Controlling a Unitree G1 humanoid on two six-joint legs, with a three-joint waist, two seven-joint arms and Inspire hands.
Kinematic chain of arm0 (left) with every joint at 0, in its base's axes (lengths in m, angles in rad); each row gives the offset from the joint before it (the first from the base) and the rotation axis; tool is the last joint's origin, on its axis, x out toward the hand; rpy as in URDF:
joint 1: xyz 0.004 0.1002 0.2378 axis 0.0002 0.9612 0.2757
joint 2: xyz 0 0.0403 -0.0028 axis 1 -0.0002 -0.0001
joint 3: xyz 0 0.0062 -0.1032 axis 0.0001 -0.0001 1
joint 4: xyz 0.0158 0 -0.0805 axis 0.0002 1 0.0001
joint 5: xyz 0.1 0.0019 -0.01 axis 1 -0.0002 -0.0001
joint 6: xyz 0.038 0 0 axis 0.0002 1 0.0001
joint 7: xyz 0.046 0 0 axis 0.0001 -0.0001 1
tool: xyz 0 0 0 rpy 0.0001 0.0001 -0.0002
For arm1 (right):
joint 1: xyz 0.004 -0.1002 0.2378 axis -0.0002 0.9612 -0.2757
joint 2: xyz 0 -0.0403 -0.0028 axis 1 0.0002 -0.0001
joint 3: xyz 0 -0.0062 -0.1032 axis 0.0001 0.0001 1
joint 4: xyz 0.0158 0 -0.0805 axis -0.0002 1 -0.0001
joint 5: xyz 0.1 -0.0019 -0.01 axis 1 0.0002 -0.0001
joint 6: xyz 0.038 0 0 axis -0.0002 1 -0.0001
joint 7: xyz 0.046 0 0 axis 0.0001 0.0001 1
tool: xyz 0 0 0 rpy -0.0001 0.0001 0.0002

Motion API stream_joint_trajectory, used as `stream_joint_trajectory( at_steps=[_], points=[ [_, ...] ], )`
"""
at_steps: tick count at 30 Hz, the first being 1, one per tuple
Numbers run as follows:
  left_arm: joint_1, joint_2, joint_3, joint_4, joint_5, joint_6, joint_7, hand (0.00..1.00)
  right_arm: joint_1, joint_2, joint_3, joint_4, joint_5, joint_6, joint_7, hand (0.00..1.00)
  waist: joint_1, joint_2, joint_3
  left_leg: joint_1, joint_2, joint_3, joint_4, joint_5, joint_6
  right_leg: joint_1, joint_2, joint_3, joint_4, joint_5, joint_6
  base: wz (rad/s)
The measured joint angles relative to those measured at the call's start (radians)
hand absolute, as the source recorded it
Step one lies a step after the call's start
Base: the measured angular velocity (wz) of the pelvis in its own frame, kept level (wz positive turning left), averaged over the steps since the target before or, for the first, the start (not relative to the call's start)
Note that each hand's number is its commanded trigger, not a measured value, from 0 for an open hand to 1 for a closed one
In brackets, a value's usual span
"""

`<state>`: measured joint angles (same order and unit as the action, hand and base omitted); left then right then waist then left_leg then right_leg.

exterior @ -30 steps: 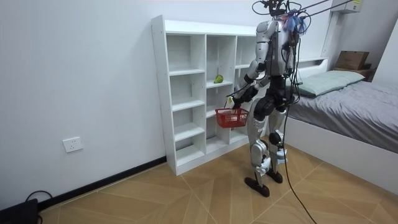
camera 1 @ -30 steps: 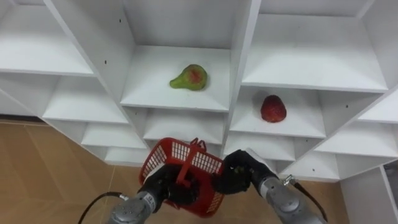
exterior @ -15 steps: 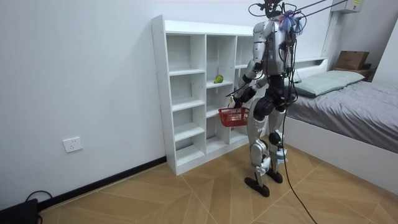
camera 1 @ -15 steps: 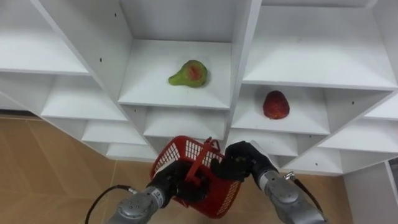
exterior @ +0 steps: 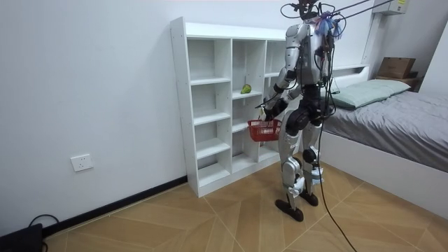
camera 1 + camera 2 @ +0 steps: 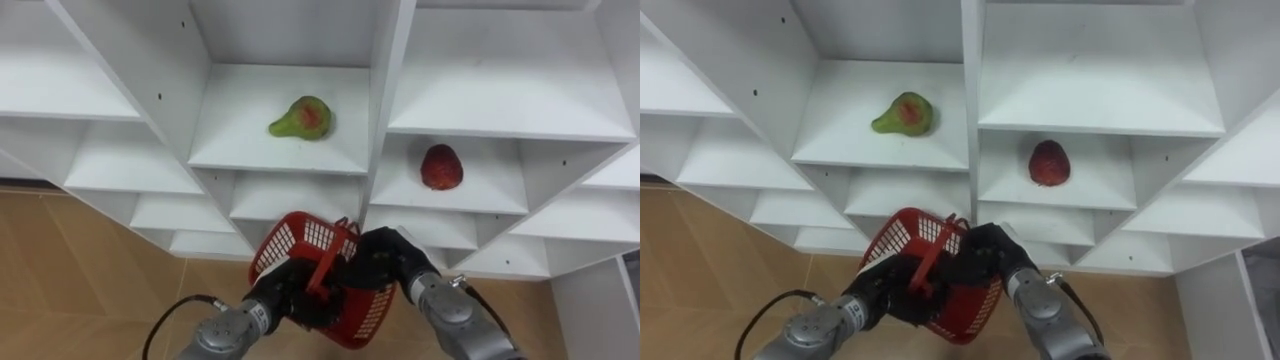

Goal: Collect fruits from the closet

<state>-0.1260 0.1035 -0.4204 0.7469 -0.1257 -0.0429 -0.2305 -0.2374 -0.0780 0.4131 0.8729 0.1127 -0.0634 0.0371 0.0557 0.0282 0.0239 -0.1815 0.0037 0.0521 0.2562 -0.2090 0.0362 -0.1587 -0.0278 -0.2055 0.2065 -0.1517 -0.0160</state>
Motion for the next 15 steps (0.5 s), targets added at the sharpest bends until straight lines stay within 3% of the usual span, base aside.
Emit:
stream_joint_trajectory(
  at_steps=[7, 11, 12, 13, 15],
  points=[
    [0.0, -0.012, -0.007, -0.001, 0.0, 0.002, -0.001, 1.0, -0.001, 0.001, 0.002, 0.042, 0.0, 0.001, 0.0, 1.0, 0.001, 0.001, 0.0007, 0.001, 0.0, 0.0, 0.002, 0.0, 0.0, 0.001, -0.005, -0.001, 0.001, 0.0, 0.0, 0.01],
    [-0.001, -0.016, -0.009, -0.001, 0.0, 0.002, -0.001, 1.0, -0.008, 0.001, 0.003, 0.055, 0.001, 0.001, 0.0, 1.0, 0.003, 0.011, 0.0068, 0.0, 0.0, 0.0, 0.002, 0.0, 0.0, -0.001, -0.005, 0.001, 0.003, 0.0, 0.0, 0.0],
    [-0.001, -0.016, -0.009, -0.001, 0.0, 0.002, -0.001, 1.0, -0.01, 0.001, 0.003, 0.055, 0.001, 0.001, 0.0, 0.62, 0.003, 0.014, 0.0083, 0.0, 0.0, 0.0, 0.002, 0.0, 0.0, -0.002, -0.005, 0.001, 0.005, 0.0, 0.0, 0.0],
    [-0.001, -0.016, -0.009, -0.002, 0.0, 0.002, -0.001, 1.0, -0.01, 0.001, 0.003, 0.055, 0.001, 0.001, 0.0, 0.0, 0.003, 0.015, 0.0089, 0.0, 0.0, 0.0, 0.002, 0.0, 0.0, -0.003, -0.005, 0.001, 0.007, 0.0, 0.0, 0.0],
    [-0.002, -0.016, -0.009, -0.002, 0.0, 0.002, -0.001, 1.0, -0.015, 0.001, 0.004, 0.064, 0.002, 0.0, 0.0, 0.0, 0.003, 0.016, 0.0094, -0.001, 0.001, 0.0, 0.002, 0.0, 0.0, -0.006, -0.006, 0.002, 0.013, 0.0, 0.0, 0.0]
  ],
)
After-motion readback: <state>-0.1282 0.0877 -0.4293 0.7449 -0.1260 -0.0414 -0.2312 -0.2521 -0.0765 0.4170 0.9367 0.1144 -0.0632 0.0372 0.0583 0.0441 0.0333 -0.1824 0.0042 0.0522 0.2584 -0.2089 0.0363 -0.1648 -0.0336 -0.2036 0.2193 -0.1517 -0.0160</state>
